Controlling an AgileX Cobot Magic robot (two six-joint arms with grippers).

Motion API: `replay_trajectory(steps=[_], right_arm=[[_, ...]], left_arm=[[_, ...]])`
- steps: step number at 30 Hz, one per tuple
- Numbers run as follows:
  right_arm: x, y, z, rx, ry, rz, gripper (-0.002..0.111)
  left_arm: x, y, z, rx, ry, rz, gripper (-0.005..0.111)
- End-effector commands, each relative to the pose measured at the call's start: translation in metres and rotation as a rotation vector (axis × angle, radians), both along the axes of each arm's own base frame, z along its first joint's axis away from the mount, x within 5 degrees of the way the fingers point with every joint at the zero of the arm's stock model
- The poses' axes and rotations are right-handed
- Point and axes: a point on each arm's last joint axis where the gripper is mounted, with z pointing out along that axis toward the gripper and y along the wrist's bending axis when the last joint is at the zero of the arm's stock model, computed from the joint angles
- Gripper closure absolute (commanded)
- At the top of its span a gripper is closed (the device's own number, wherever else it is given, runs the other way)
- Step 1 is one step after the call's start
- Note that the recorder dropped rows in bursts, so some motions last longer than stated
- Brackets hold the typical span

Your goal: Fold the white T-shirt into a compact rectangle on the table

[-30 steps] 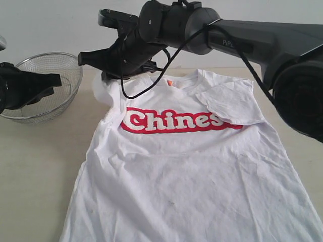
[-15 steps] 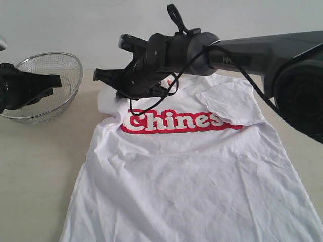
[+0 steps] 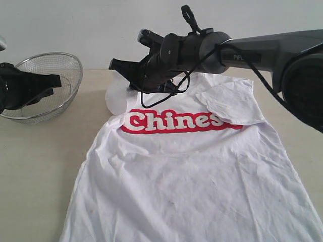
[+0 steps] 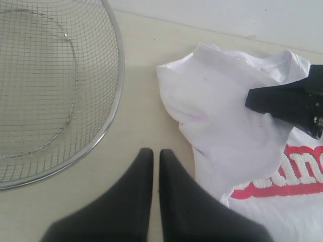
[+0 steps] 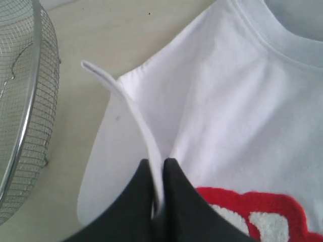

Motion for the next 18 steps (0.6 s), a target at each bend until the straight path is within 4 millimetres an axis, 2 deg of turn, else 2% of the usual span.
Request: replay_trajectory(steps=[1, 9, 12, 18], right_arm=[[-0.001, -0.004, 0.001, 0.011, 0.002, -0.026, 0.109], [-0.013, -0.013, -0.033, 0.01, 0.066, -0.091, 0.109], [-0.016, -0.015, -0.04, 0.008, 0.069, -0.102, 0.109], [-0.018, -0.013, -0.041, -0.013, 0.08, -0.077, 0.109]], left_arm=[[-0.001, 0.001, -0.002, 0.0, 0.007, 0.004, 0.102], [-0.001, 0.001, -0.002, 0.001, 0.008, 0.005, 0.102], [-0.001, 0.001, -0.002, 0.001, 0.008, 0.005, 0.102], [0.0, 0.0, -0.001, -0.003, 0.004, 0.001, 0.102]])
